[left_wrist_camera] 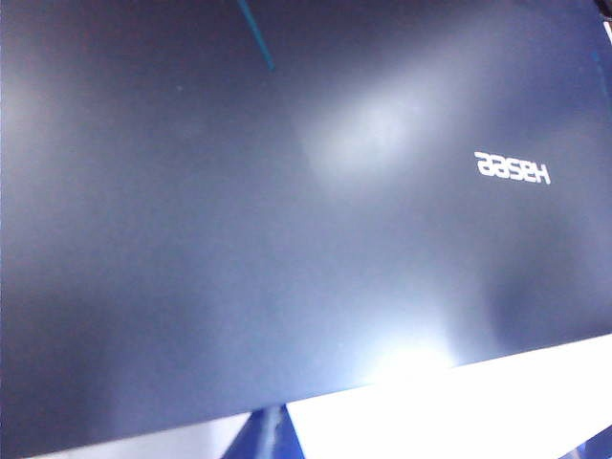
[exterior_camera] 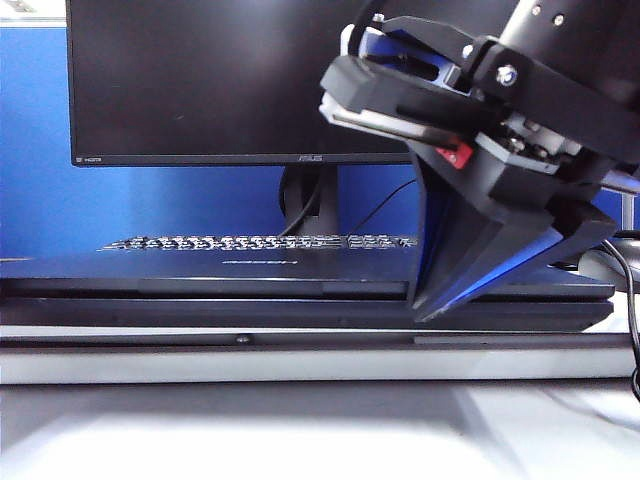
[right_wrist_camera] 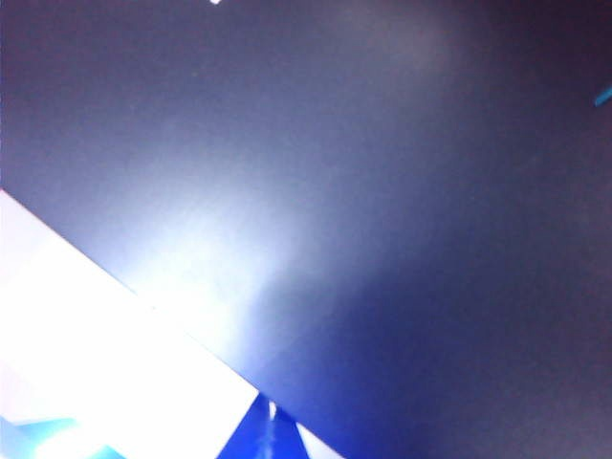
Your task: Open the lid of the black laptop.
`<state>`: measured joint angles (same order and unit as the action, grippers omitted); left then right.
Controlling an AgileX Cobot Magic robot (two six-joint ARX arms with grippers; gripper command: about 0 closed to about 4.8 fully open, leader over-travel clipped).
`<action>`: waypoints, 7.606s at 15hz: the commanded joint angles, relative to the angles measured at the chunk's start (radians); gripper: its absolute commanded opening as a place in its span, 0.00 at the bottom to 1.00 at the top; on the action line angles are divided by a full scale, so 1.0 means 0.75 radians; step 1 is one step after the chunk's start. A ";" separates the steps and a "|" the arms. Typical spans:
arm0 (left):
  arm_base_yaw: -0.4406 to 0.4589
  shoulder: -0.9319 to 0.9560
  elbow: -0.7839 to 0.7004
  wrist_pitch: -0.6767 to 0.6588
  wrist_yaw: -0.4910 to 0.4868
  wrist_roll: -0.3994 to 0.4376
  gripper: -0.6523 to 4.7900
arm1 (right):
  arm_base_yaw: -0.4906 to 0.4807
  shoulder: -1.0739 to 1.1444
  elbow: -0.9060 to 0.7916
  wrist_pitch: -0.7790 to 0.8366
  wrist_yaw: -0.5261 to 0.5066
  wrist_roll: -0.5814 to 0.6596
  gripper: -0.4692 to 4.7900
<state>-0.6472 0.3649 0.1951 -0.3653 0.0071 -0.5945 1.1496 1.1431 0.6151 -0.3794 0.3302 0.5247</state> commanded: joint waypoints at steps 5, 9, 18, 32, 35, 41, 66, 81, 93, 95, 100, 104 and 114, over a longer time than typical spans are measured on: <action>0.002 -0.004 0.012 0.191 -0.081 0.024 0.11 | -0.075 -0.003 0.011 0.163 0.068 -0.063 0.08; 0.004 -0.004 0.012 0.225 -0.118 0.025 0.11 | -0.161 -0.003 0.012 0.224 0.005 -0.117 0.08; 0.006 -0.004 0.021 0.280 -0.134 0.050 0.11 | -0.180 -0.012 0.034 0.271 0.005 -0.159 0.08; 0.006 -0.004 0.055 0.334 -0.063 0.104 0.11 | -0.178 -0.092 0.100 0.271 0.015 -0.233 0.08; 0.006 -0.004 0.080 0.335 -0.064 0.120 0.11 | -0.178 -0.115 0.100 0.292 0.026 -0.248 0.08; 0.006 -0.004 0.104 0.392 -0.068 0.126 0.11 | -0.215 -0.228 0.100 0.301 0.061 -0.288 0.08; 0.006 -0.002 0.203 0.542 -0.004 0.294 0.11 | -0.378 -0.285 0.168 0.533 0.005 -0.393 0.08; 0.014 0.283 0.206 0.917 -0.114 0.446 0.11 | -0.409 -0.276 0.266 0.599 -0.005 -0.480 0.08; 0.013 0.287 0.672 0.140 1.034 0.551 0.11 | -0.376 -0.492 0.351 0.093 -0.837 -0.380 0.08; 0.013 0.290 0.671 -0.071 0.953 0.632 0.11 | -0.320 -0.503 0.346 -0.086 -0.855 -0.376 0.08; 0.013 0.354 0.648 -0.260 0.441 0.757 0.11 | -0.239 -0.439 0.307 -0.297 -0.540 -0.375 0.08; 0.013 0.483 0.615 -0.104 0.259 0.757 0.11 | -0.239 -0.324 0.294 -0.274 -0.320 -0.388 0.08; 0.012 0.577 0.615 0.047 -0.027 0.710 0.11 | -0.251 -0.185 0.294 -0.070 0.016 -0.375 0.08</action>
<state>-0.6392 0.7990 0.6563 -0.3683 0.0162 -0.0570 0.9649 1.0061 0.8310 -0.4572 0.3313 0.2420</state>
